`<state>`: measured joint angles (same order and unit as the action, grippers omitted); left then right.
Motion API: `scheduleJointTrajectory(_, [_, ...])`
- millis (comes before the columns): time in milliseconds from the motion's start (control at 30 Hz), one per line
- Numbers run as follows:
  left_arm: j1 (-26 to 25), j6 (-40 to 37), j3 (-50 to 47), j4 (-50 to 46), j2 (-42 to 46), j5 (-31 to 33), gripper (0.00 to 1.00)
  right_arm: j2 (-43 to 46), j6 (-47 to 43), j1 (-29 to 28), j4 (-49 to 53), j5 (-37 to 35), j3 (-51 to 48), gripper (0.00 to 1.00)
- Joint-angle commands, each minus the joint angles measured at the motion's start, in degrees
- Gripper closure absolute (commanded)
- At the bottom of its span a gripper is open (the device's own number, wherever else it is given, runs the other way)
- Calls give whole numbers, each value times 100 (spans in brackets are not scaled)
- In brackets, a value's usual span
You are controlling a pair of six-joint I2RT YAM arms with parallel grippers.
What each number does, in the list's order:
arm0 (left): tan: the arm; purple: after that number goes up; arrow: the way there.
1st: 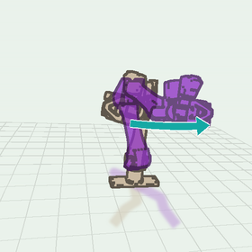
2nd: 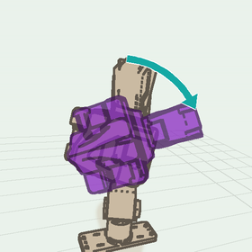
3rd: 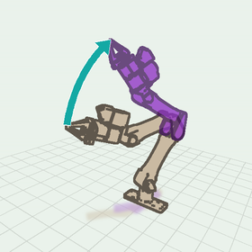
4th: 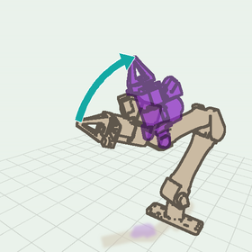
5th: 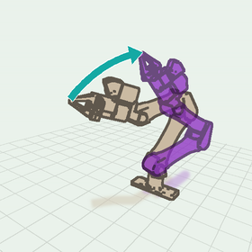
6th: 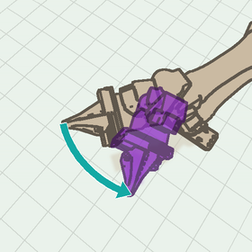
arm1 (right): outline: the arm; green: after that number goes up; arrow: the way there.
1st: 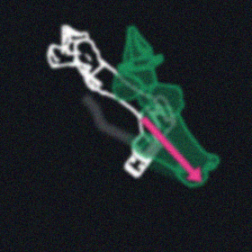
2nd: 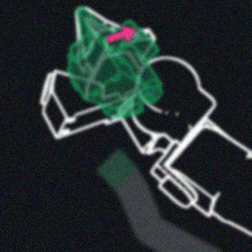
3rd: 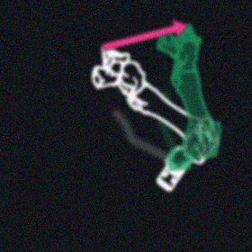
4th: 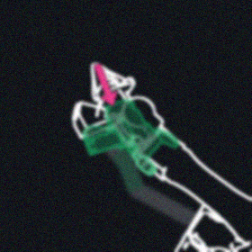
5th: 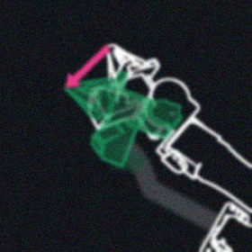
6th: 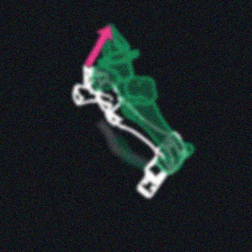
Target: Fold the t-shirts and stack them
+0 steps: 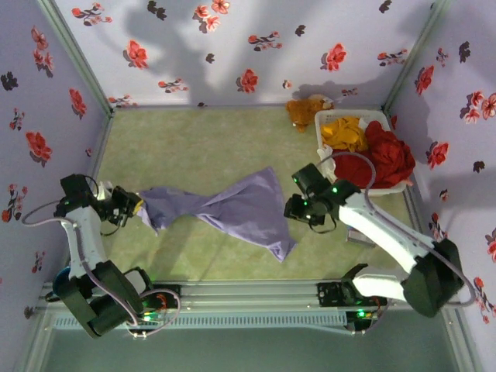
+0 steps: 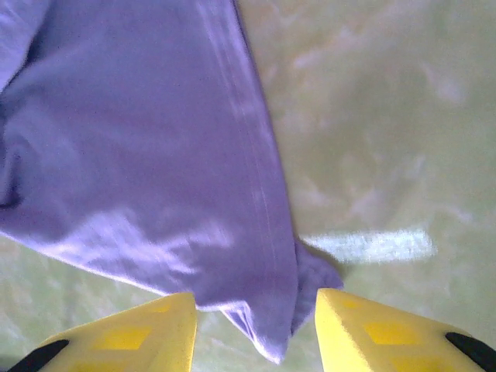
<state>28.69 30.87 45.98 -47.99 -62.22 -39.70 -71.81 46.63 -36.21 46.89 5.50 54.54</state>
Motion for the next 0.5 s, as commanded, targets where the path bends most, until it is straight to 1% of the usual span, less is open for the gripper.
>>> scheduleJointTrajectory(0, [41,-123,-71,101,78,-143,100,-963,-725,168,-327,-102,672,54])
scheduleJointTrajectory(133, [48,-71,-62,167,31,-143,100,-2501,-1470,252,-125,-185,2033,54])
scheduleJointTrajectory(200, [44,-62,-68,193,12,-151,100,-3104,-1668,325,-106,-232,2574,54])
scheduleJointTrajectory(333, [46,-46,-102,217,-1,-157,100,-4128,-1746,588,-217,-248,3379,54])
scheduleJointTrajectory(467, [42,-37,-116,270,-68,-152,100,-4782,-1840,691,-228,-194,3984,55])
